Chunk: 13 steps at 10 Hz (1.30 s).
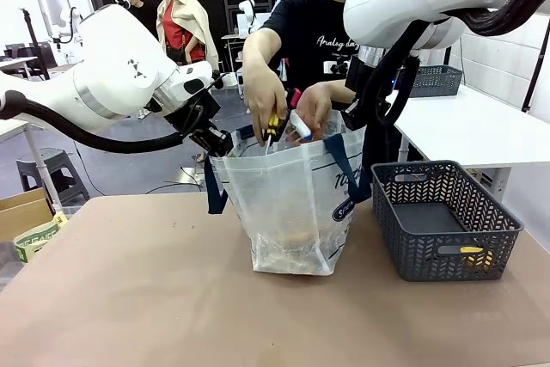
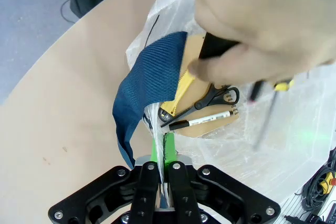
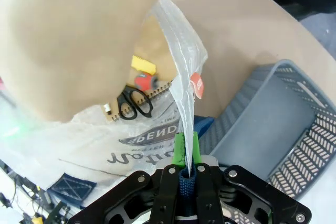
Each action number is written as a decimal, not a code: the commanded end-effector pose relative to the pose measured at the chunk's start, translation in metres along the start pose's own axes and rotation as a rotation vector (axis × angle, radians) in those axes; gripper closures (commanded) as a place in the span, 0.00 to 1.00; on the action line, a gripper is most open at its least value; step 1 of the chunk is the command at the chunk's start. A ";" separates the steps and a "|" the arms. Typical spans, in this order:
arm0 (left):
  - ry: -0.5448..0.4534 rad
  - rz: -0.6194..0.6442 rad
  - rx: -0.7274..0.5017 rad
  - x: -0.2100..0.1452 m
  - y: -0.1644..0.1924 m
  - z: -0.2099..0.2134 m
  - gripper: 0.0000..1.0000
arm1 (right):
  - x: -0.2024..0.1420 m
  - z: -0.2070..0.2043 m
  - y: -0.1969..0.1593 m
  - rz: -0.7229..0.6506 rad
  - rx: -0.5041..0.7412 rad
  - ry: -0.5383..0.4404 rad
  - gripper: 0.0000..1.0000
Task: Transfer purchased items from the store into the shopping bag.
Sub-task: Move the Reusable shopping bag to the right side of the table.
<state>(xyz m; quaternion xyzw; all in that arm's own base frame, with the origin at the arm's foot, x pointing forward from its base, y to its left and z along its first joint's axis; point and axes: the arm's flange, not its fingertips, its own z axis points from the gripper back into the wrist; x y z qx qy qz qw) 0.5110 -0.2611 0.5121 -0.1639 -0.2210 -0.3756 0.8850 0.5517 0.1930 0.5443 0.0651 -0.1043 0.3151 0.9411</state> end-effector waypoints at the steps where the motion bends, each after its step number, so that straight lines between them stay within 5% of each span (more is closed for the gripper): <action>1: -0.006 -0.003 0.005 0.001 0.001 0.002 1.00 | 0.000 0.001 -0.001 0.000 -0.002 -0.003 1.00; 13: -0.006 -0.003 0.005 0.001 0.001 0.002 1.00 | 0.000 0.001 -0.001 0.000 -0.002 -0.003 1.00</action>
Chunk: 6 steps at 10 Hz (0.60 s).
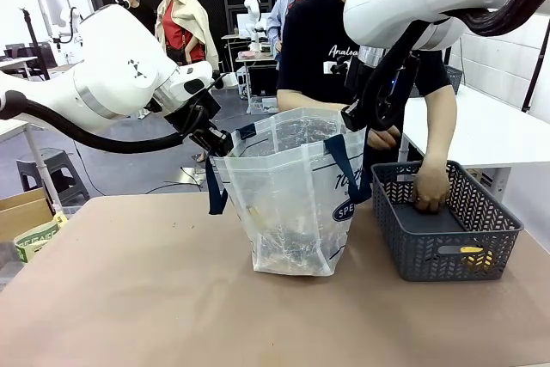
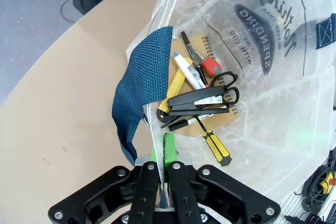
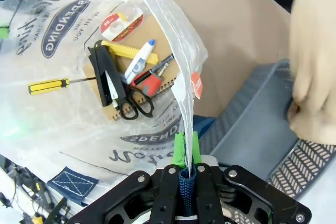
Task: Transfer purchased items from the store into the shopping bag.
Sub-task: Move the Reusable shopping bag to the right side of the table.
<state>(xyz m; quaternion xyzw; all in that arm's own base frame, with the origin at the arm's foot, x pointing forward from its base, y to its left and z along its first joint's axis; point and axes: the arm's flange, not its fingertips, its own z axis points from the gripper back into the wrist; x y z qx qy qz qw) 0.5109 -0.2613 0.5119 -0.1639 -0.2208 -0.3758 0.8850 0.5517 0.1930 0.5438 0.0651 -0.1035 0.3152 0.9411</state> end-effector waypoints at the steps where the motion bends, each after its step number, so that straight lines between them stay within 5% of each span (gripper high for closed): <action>1: -0.006 -0.003 0.006 0.001 0.001 0.002 1.00 | 0.000 0.001 -0.001 0.000 -0.002 -0.004 1.00; 6: -0.006 -0.003 0.006 0.001 0.001 0.002 1.00 | 0.000 0.001 -0.001 0.000 -0.002 -0.004 1.00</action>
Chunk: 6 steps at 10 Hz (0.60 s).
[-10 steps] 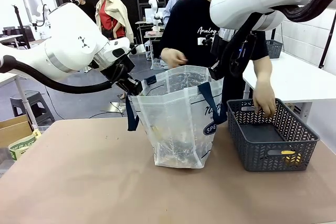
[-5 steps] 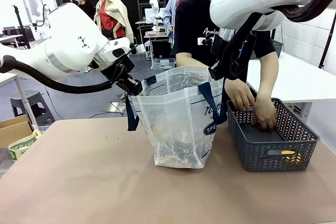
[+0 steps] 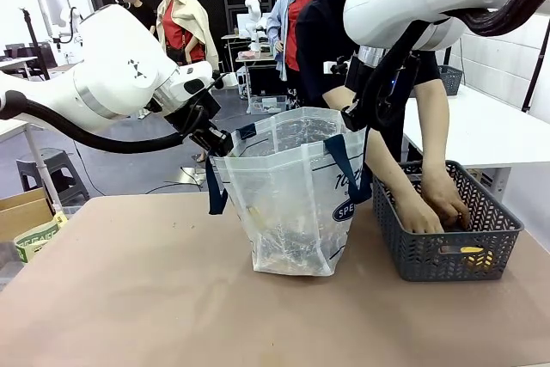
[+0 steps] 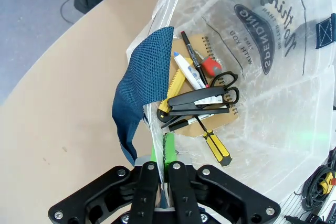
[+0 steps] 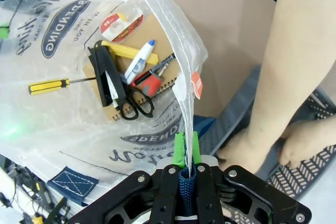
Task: Transfer purchased items from the store into the shopping bag.
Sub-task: Move the Reusable shopping bag to the right side of the table.
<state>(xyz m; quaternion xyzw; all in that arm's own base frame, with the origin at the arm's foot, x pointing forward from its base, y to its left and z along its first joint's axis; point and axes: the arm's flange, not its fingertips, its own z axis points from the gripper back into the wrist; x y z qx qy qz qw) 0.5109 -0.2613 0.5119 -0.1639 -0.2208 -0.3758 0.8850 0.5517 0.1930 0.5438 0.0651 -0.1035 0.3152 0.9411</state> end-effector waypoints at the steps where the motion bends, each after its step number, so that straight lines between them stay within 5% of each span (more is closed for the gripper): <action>1: -0.006 -0.003 0.006 0.001 0.001 0.002 1.00 | 0.000 0.001 -0.001 0.000 -0.002 -0.004 1.00; 6: -0.006 -0.003 0.006 0.001 0.001 0.002 1.00 | 0.000 0.001 -0.001 0.000 -0.002 -0.004 1.00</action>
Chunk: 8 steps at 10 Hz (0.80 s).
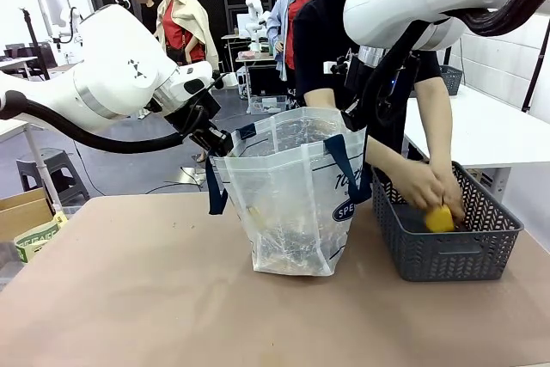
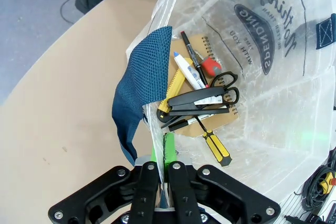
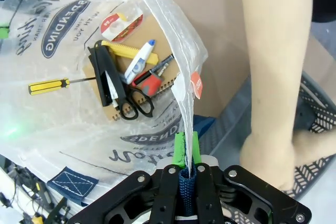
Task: Transfer purchased items from the store into the shopping bag.
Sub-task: Move the Reusable shopping bag to the right side of the table.
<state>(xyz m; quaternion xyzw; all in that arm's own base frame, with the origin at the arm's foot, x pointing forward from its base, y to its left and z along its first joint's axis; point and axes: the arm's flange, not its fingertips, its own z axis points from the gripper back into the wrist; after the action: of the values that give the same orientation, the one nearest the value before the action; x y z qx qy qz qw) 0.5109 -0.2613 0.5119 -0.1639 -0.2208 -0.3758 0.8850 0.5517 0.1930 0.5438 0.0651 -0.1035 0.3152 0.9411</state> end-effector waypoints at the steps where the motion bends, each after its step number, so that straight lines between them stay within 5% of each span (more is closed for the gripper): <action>1: -0.006 -0.003 0.006 0.001 0.001 0.002 1.00 | 0.000 0.001 -0.001 0.000 -0.002 -0.004 1.00; 8: -0.006 -0.003 0.006 0.001 0.001 0.002 1.00 | 0.000 0.001 -0.001 0.000 -0.002 -0.004 1.00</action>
<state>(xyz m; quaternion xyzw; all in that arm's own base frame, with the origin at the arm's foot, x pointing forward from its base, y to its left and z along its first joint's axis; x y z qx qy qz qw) 0.5109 -0.2613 0.5119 -0.1639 -0.2208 -0.3758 0.8850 0.5517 0.1930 0.5438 0.0651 -0.1035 0.3152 0.9411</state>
